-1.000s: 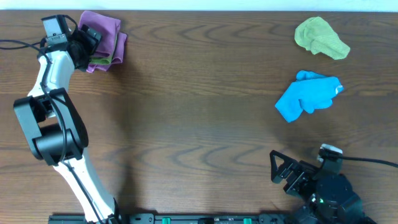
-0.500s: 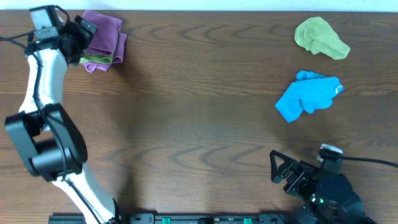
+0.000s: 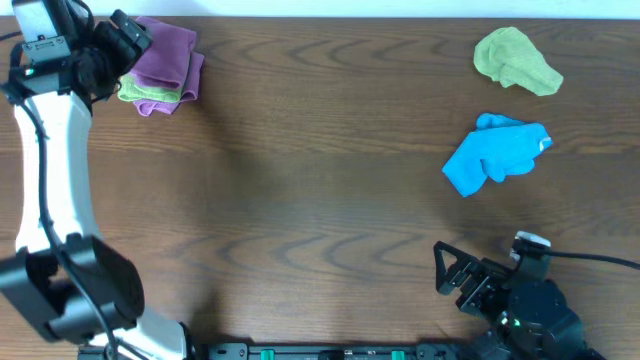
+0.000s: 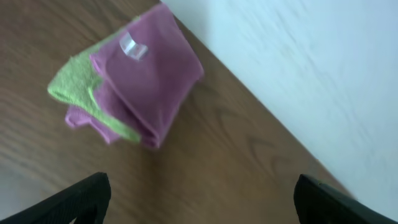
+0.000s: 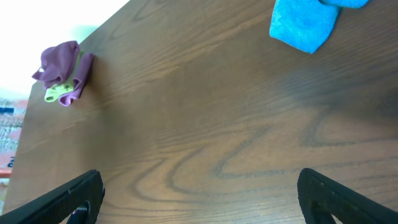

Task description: Fold the cloth

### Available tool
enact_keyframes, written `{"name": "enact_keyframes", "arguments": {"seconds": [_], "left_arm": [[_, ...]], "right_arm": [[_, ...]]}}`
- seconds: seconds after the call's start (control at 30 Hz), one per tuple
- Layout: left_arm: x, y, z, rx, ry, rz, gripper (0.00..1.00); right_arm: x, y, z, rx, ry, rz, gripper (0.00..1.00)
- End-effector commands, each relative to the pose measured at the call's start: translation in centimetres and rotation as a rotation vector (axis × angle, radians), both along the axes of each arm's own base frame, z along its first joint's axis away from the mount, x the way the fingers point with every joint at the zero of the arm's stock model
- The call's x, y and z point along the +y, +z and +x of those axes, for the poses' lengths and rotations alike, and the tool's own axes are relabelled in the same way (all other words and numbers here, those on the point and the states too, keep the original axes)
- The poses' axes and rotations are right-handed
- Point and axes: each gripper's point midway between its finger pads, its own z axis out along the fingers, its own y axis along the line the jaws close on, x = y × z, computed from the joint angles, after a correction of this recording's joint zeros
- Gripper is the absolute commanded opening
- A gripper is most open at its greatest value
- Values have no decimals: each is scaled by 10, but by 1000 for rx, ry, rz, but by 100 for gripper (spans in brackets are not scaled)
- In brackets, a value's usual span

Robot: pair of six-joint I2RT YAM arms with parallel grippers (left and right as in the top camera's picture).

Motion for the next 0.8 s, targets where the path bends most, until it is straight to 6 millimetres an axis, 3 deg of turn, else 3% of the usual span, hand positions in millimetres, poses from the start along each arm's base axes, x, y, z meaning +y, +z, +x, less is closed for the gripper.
{"name": "enact_keyframes", "arguments": {"seconds": [0.0, 0.17, 0.33, 0.53, 0.67, 0.77], "left_arm": [[-9, 38, -17, -63, -52, 48, 95], [-25, 65, -57, -57, -84, 37, 95], [-29, 76, -91, -37, -128, 116, 95], [-47, 82, -161, 33, -295, 245, 95], [-52, 91, -208, 41, -324, 332, 95], [-52, 87, -232, 43, -310, 366, 95]], "right_arm": [[-3, -2, 1, 0, -19, -4, 99], [-3, -2, 1, 0, -19, -4, 99], [-3, -2, 1, 0, -19, -4, 99], [-3, -2, 1, 0, -20, -4, 99], [-3, -2, 1, 0, -19, -4, 99], [-3, -2, 1, 0, -20, -4, 99]]}}
